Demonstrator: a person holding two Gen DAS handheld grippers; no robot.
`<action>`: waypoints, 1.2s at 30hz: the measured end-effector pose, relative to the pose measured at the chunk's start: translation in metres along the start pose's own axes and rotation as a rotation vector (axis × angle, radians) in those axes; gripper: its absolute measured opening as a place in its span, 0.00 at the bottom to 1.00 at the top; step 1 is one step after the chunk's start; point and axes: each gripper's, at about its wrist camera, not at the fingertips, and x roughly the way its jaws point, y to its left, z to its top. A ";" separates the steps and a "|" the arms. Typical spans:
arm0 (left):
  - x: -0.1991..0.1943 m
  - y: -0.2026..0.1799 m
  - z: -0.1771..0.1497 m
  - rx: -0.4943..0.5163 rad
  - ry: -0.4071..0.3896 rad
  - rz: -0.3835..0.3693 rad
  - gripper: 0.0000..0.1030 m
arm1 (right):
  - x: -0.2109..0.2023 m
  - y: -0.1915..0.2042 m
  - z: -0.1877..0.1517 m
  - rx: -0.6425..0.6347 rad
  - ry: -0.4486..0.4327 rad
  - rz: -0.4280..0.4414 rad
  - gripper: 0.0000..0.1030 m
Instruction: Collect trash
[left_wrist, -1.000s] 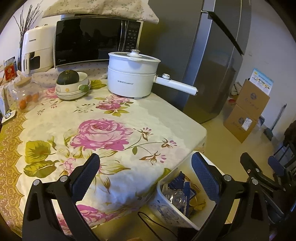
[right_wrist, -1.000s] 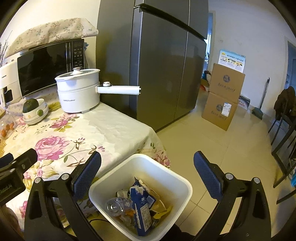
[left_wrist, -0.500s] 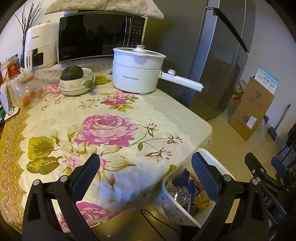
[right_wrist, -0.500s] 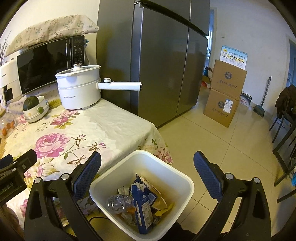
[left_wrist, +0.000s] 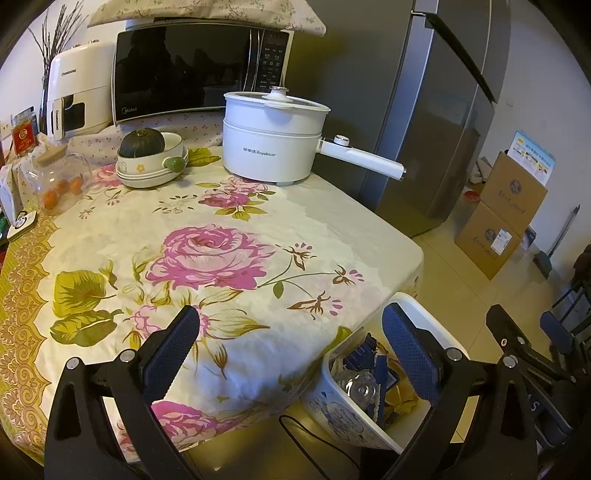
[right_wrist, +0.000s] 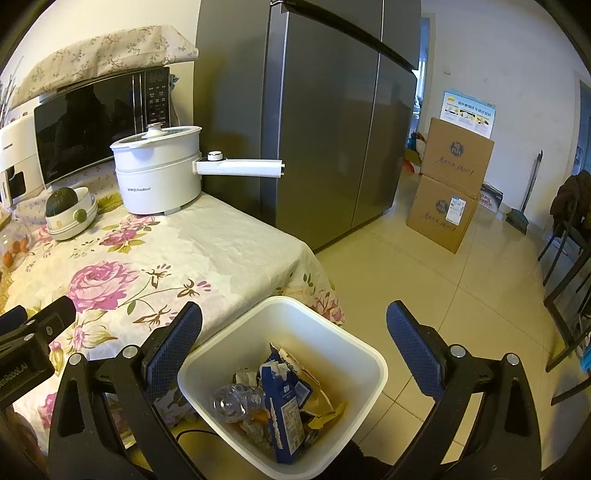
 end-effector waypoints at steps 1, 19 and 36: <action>0.000 0.000 0.000 -0.003 0.002 -0.002 0.94 | 0.000 0.000 0.000 -0.002 0.002 0.000 0.93; 0.004 -0.001 -0.001 -0.001 0.011 -0.033 0.93 | 0.001 0.001 0.000 -0.013 0.010 0.003 0.93; -0.001 -0.007 -0.001 0.022 -0.010 -0.043 0.85 | 0.001 0.000 0.001 -0.011 -0.004 -0.008 0.93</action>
